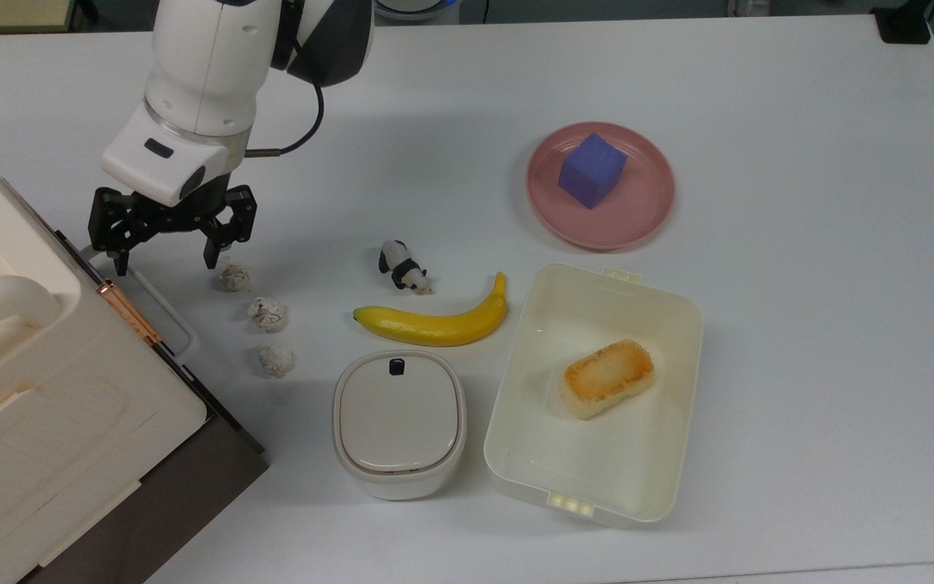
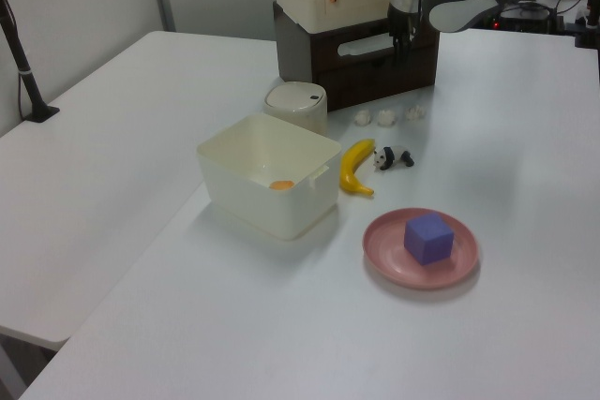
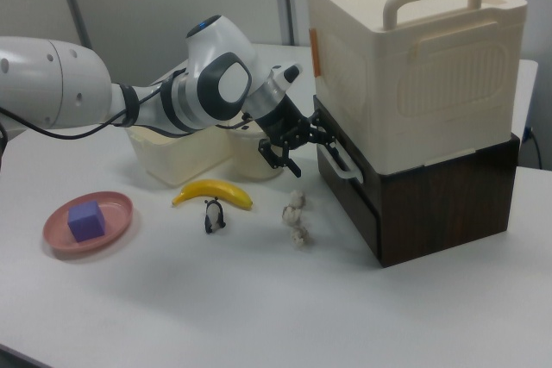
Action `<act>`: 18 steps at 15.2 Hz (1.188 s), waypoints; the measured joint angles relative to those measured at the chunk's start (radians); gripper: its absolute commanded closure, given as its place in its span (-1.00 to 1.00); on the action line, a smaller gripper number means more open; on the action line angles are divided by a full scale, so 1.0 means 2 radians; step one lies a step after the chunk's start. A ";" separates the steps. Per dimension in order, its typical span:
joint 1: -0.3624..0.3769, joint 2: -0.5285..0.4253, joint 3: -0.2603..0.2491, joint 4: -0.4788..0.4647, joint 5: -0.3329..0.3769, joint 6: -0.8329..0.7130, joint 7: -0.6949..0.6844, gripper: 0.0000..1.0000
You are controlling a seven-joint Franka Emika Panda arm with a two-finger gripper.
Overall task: Slide open the drawer
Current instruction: 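Close the gripper on the white drawer handle, then pull the handle outward, sliding the wooden drawer out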
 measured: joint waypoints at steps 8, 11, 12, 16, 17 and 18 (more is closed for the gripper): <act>0.000 0.021 -0.001 0.015 -0.002 0.002 -0.043 -0.29; 0.001 0.023 -0.001 0.021 -0.002 0.002 -0.052 0.09; 0.003 0.023 -0.001 0.024 -0.002 0.002 -0.054 0.14; 0.015 0.016 -0.001 0.018 -0.002 0.002 -0.055 0.19; 0.019 0.011 -0.001 0.010 -0.002 0.002 -0.055 0.19; 0.022 0.006 -0.002 0.005 -0.002 -0.001 -0.055 0.19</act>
